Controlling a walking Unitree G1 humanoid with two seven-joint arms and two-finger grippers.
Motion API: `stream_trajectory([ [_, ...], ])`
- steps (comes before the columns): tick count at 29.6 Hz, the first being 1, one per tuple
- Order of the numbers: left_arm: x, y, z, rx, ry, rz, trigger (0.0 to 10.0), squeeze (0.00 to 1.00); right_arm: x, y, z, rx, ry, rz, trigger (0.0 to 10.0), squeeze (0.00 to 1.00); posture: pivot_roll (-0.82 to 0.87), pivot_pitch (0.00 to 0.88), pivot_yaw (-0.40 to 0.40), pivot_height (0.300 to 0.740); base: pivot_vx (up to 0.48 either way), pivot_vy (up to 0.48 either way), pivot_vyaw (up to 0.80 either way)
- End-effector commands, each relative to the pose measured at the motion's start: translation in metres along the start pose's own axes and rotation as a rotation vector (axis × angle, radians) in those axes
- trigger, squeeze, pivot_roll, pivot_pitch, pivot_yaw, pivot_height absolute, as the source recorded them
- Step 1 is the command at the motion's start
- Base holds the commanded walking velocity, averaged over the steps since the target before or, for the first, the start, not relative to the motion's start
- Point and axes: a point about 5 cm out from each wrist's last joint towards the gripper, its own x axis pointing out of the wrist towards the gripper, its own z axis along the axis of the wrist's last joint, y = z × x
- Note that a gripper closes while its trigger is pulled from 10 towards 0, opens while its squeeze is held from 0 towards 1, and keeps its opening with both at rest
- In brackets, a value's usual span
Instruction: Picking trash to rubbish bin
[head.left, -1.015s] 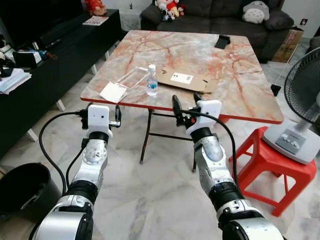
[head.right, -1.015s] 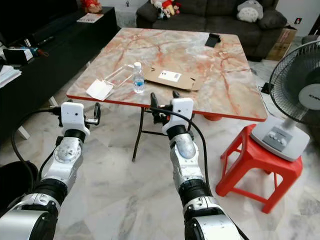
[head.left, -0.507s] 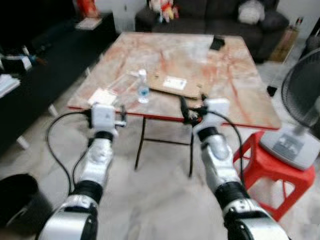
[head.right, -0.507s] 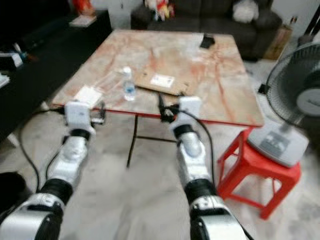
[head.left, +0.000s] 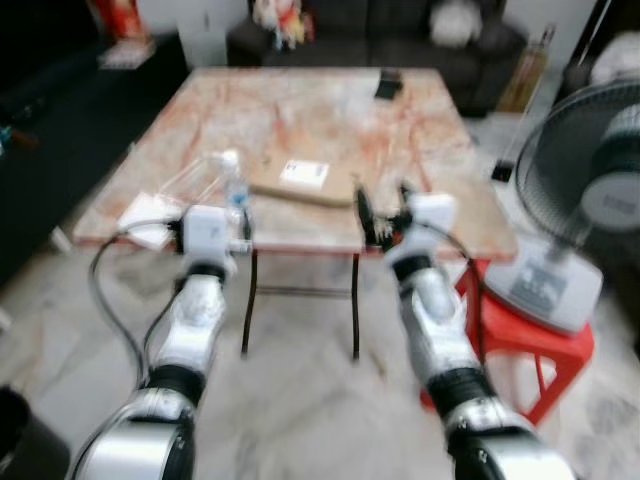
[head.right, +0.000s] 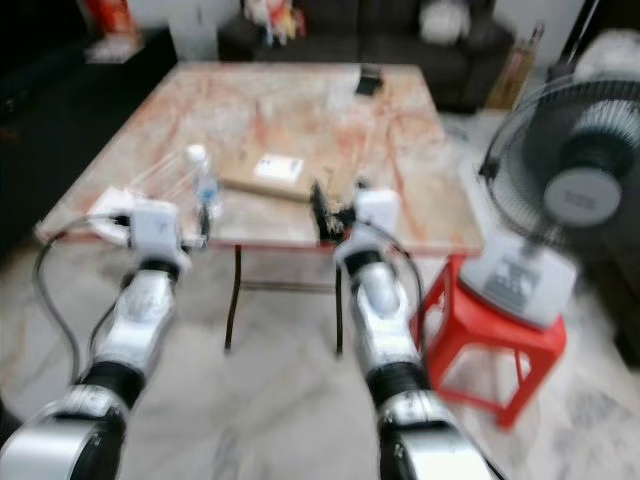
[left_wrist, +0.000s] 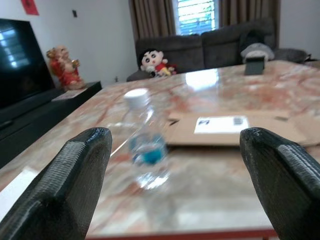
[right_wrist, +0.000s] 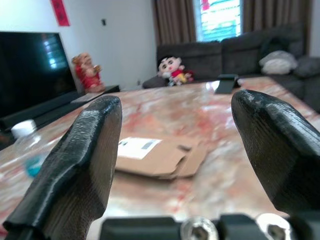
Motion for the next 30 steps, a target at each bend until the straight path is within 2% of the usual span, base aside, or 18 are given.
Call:
stream_trajectory([
  [1, 0.0035, 0.0133, 0.0059, 0.016, -0.022, 0.031, 10.0, 0.0, 0.0063, 0.0165, 0.0091, -0.012, -0.045, 0.064, 10.0, 0.0, -0.02, 0.0, -0.013, 0.74, 0.326, 0.0, 0.0],
  [10, 0.0045, 0.014, 0.0075, 0.016, -0.028, 0.034, 10.0, 0.0, 0.0049, 0.0182, 0.0088, -0.011, -0.051, 0.069, 10.0, 0.0, -0.02, 0.0, -0.013, 0.74, 0.329, 0.0, 0.78],
  [30, 0.0069, 0.0147, 0.013, 0.014, -0.048, 0.037, 10.0, 0.0, 0.0059, 0.018, 0.0094, 0.003, -0.047, 0.062, 10.0, 0.0, -0.02, 0.002, -0.013, 0.74, 0.331, 0.0, 0.0],
])
